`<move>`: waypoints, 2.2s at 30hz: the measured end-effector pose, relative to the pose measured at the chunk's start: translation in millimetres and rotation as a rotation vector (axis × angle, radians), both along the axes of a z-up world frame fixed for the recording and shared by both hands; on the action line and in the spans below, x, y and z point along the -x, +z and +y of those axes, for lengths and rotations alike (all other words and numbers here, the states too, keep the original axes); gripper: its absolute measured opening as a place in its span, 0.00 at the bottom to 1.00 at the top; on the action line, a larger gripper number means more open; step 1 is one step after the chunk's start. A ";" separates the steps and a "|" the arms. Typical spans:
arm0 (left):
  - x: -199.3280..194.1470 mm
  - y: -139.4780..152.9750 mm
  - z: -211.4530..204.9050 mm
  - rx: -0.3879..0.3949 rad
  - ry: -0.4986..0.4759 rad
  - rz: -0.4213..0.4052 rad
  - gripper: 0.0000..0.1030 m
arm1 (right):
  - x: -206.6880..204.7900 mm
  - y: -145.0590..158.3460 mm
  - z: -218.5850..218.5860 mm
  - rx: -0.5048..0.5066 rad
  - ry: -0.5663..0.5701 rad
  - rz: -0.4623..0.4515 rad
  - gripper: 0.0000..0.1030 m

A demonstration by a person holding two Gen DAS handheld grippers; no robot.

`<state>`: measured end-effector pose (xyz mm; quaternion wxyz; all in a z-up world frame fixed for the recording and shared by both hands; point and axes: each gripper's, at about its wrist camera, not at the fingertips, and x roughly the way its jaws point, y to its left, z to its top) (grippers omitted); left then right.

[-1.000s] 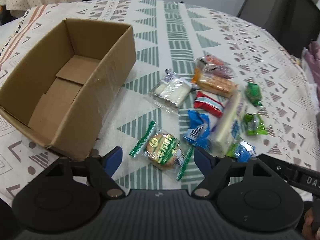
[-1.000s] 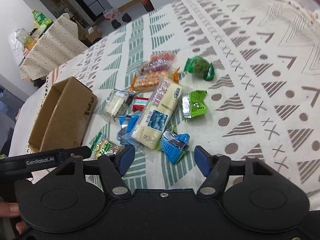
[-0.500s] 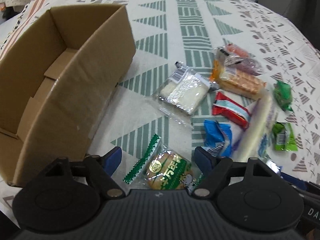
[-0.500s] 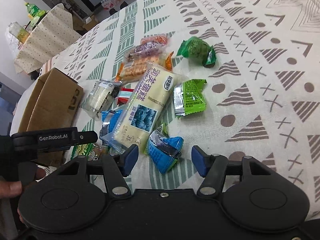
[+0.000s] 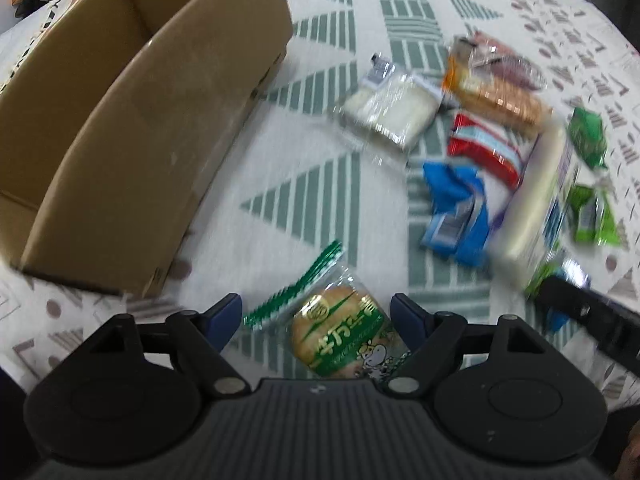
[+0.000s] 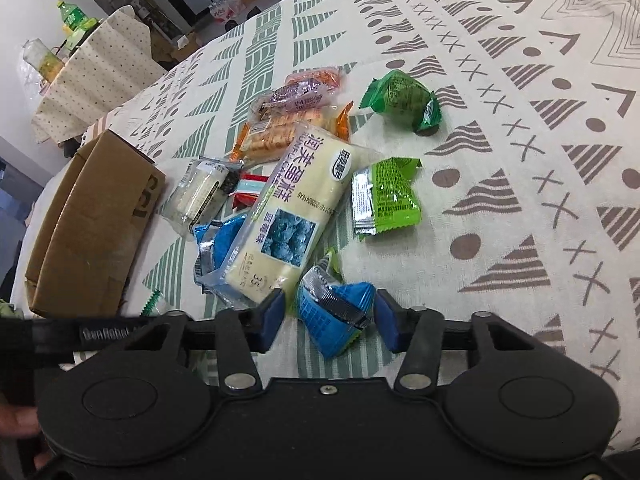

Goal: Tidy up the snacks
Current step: 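Close the right gripper on a blue candy packet while the left gripper reaches toward the green-wrapped biscuit, then close the left gripper on the green-wrapped biscuit while the right gripper lifts the blue candy, then carry both snacks over the cardboard box and open both grippers to drop them inside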

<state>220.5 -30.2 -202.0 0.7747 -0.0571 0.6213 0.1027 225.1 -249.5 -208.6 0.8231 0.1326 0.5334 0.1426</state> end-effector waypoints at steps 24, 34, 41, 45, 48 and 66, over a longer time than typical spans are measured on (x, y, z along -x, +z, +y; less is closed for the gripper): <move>46.0 18.4 21.0 0.056 0.142 0.009 0.86 | 27.6 13.1 6.0 -0.019 0.003 -0.050 0.31; 53.6 -1.5 20.3 0.167 0.257 0.027 0.80 | 30.6 10.4 3.2 -0.029 0.002 -0.052 0.31; 39.1 -0.5 16.4 0.145 0.279 -0.033 0.80 | 25.7 3.8 1.2 -0.029 -0.013 -0.023 0.36; 33.0 0.0 17.2 0.155 0.296 -0.069 0.80 | 23.2 0.8 0.9 -0.026 -0.014 -0.013 0.36; 30.0 -3.1 14.2 0.136 0.283 -0.076 0.75 | 21.3 -1.7 2.0 -0.024 -0.007 -0.008 0.36; 34.0 35.1 15.0 0.093 0.189 -0.167 0.47 | 24.3 36.0 26.6 -0.008 0.024 -0.077 0.28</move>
